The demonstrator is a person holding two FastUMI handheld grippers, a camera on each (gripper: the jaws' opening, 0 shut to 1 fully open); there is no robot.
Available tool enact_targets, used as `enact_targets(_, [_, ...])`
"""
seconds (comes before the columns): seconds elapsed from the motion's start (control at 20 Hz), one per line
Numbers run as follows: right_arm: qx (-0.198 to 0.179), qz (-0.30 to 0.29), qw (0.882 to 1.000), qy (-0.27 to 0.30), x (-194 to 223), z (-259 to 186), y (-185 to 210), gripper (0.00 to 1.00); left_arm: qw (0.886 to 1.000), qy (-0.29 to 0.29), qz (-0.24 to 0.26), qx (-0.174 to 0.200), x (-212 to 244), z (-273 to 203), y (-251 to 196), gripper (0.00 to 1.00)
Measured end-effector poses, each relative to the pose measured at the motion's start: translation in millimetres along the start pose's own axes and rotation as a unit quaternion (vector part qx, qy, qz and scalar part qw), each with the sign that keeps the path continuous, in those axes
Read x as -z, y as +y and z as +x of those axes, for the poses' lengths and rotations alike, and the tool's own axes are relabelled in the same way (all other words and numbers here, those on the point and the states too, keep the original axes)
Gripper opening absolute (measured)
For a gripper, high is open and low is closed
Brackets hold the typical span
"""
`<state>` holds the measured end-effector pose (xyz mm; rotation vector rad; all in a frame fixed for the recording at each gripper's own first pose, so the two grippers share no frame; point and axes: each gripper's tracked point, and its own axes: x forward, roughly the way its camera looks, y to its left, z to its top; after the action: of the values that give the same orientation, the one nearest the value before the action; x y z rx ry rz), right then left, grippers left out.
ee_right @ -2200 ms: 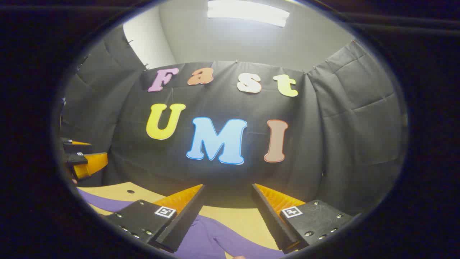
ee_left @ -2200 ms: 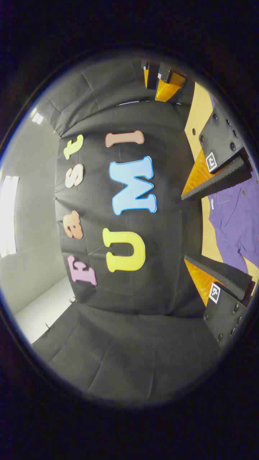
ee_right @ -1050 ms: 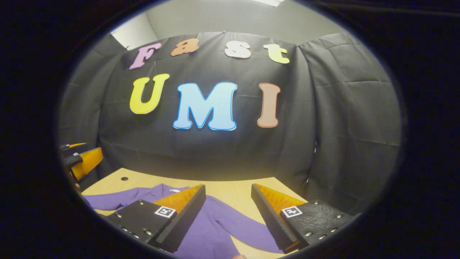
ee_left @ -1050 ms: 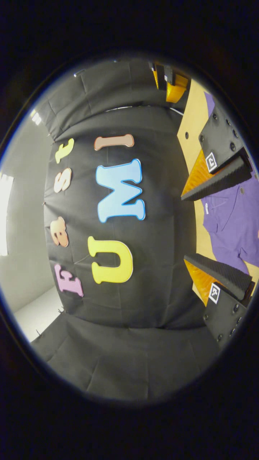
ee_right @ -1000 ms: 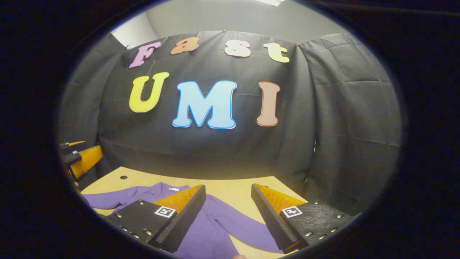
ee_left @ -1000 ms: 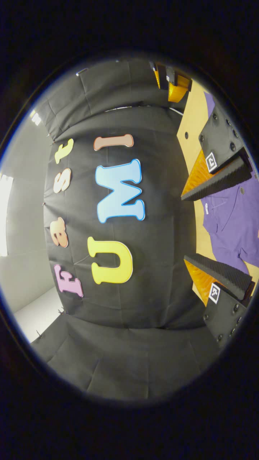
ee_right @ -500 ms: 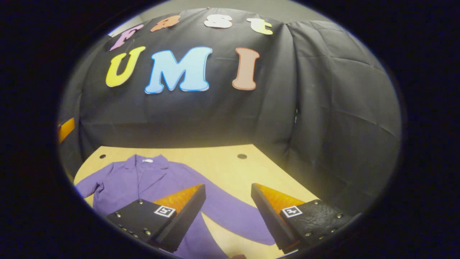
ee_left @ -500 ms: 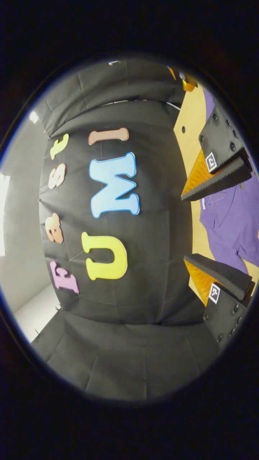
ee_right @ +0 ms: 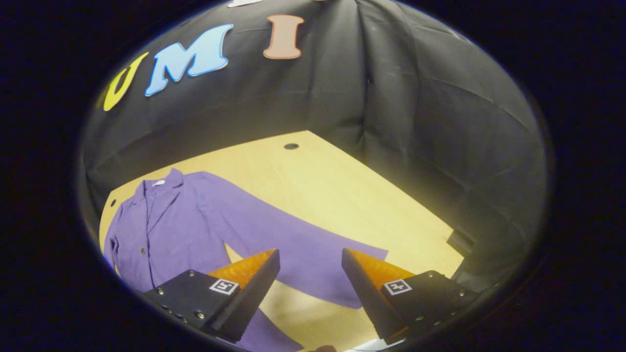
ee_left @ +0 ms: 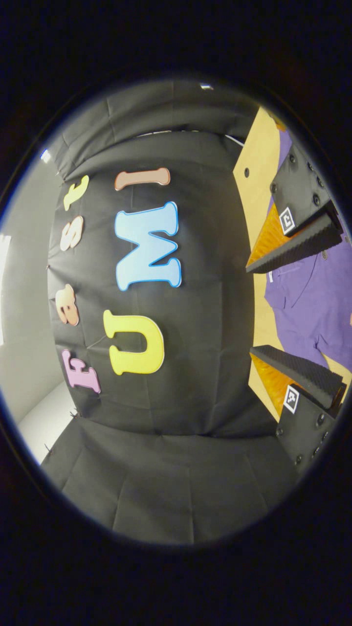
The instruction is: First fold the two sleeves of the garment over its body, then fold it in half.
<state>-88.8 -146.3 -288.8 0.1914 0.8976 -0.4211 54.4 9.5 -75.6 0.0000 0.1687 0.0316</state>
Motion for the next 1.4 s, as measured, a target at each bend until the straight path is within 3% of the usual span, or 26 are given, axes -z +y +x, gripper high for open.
enact_targets(0.45, [0.069,0.079,0.992,0.068,44.0,23.1,-56.4,0.92,1.000,0.012,0.010,0.014,8.2,-1.9,-25.1,0.99])
enact_targets(0.75, [0.048,0.141,0.984,0.094,55.5,41.1,-46.6,0.94,1.000,0.015,0.011,0.011,9.0,-1.9,-25.7,0.99])
enact_targets(0.9, [0.037,0.135,0.985,0.097,56.0,45.2,-37.0,0.98,1.000,0.013,0.011,0.005,8.5,-3.4,-20.0,0.99])
enact_targets(1.1, [0.043,0.066,0.992,0.098,56.3,48.6,-33.3,1.00,1.000,0.013,0.007,0.000,10.7,-5.7,-14.6,0.99])
enact_targets(1.15, [0.035,0.064,0.993,0.098,56.0,51.3,-27.3,0.96,1.000,0.014,0.007,-0.001,10.5,-6.2,-13.9,0.99])
enact_targets(1.25, [0.026,0.061,0.993,0.098,53.3,51.6,-20.0,0.70,1.000,0.014,0.008,-0.003,11.7,-8.1,-11.0,0.99])
enact_targets(1.3, [0.024,0.058,0.993,0.100,53.0,51.5,-19.7,0.61,1.000,0.013,0.008,-0.003,11.6,-9.0,-9.1,0.99])
enact_targets(1.35, [0.020,0.053,0.993,0.100,52.5,51.8,-19.9,0.54,1.000,0.013,0.009,-0.004,10.8,-10.4,-8.2,0.99])
enact_targets(1.4, [0.013,0.054,0.994,0.095,51.0,53.7,-20.2,0.54,1.000,0.012,0.010,-0.005,10.2,-11.9,-6.8,0.99])
